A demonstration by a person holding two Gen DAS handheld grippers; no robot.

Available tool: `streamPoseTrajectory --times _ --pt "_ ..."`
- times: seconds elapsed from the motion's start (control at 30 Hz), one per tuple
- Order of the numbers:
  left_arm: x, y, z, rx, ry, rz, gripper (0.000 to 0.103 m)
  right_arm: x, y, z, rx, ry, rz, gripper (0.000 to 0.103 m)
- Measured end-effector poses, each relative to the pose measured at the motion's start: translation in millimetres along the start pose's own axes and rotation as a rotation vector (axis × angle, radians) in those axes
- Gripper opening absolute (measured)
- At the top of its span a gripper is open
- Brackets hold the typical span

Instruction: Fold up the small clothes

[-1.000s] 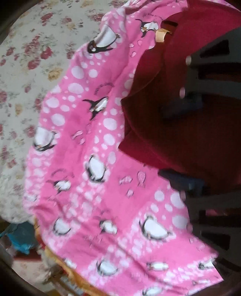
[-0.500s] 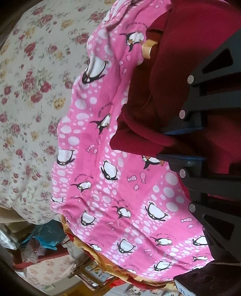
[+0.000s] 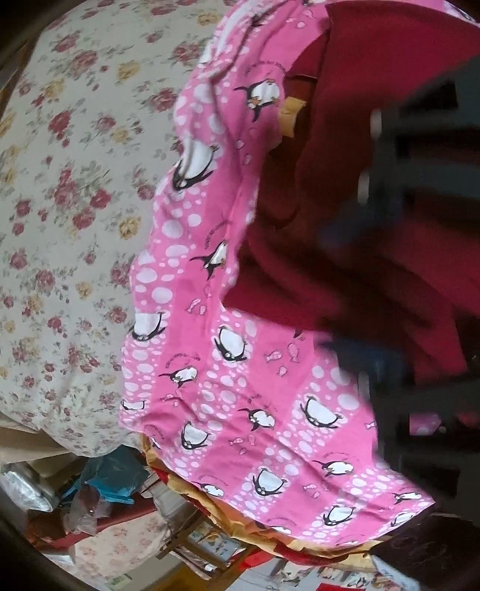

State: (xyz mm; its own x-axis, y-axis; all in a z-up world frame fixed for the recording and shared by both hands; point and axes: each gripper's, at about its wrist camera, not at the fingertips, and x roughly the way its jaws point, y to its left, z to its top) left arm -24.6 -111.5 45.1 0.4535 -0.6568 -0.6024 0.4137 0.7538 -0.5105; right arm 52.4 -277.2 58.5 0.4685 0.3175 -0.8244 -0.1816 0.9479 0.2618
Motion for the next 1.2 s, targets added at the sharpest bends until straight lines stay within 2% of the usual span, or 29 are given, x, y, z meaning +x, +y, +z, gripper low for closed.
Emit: streamPoseTrajectory --times 0.07,0.2,0.3,0.4,0.47,0.5,0.6,0.77,0.83,0.9,1.03,1.17,1.2 --pt "1.4 1.8 -0.3 -0.008 0.004 -0.001 0.027 6.9 11.3 4.4 -0.022 0.029 0.012 0.076" --pt "1.5 1.4 -1.1 -0.003 0.003 0.003 0.027 34.6 31.1 9.9 -0.084 0.1 -0.058 0.076" --pt "3.4 1.7 -1.5 0.003 0.01 0.017 0.025 56.2 35.0 10.8 -0.09 0.156 -0.058 0.076" --pt "6.5 4.9 -1.8 -0.004 0.018 0.023 0.025 75.8 35.7 7.6 -0.129 0.22 -0.106 0.076" --pt "7.0 5.8 -1.3 -0.004 0.022 0.031 0.025 79.9 33.5 4.1 -0.152 0.234 -0.133 0.068" --pt "7.4 6.0 -1.3 -0.004 0.023 0.032 0.025 78.8 31.7 3.2 -0.16 0.229 -0.143 0.057" --pt "8.4 4.8 -2.8 0.004 0.026 0.05 0.025 67.8 25.0 0.8 -0.158 0.193 -0.128 0.043" --pt "10.6 4.2 -4.1 0.015 0.03 0.08 0.025 59.2 23.0 -3.3 -0.172 0.163 -0.121 0.038" --pt "11.8 6.7 -3.6 0.001 0.033 0.083 0.029 59.0 21.7 -3.4 -0.162 0.156 -0.116 0.038" --pt "14.0 10.2 -3.3 -0.016 0.038 0.089 0.039 57.5 21.3 -3.7 -0.151 0.154 -0.111 0.038" --pt "19.0 13.7 -3.5 -0.03 0.056 0.097 0.043 56.3 18.0 -5.1 -0.135 0.156 -0.097 0.038" --pt "26.6 15.6 -3.6 -0.034 0.078 0.121 0.061 58.9 18.1 -5.4 -0.123 0.156 -0.089 0.038" --pt "29.2 16.7 -4.0 -0.038 0.084 0.127 0.062 59.4 18.4 -5.4 -0.12 0.155 -0.089 0.038"
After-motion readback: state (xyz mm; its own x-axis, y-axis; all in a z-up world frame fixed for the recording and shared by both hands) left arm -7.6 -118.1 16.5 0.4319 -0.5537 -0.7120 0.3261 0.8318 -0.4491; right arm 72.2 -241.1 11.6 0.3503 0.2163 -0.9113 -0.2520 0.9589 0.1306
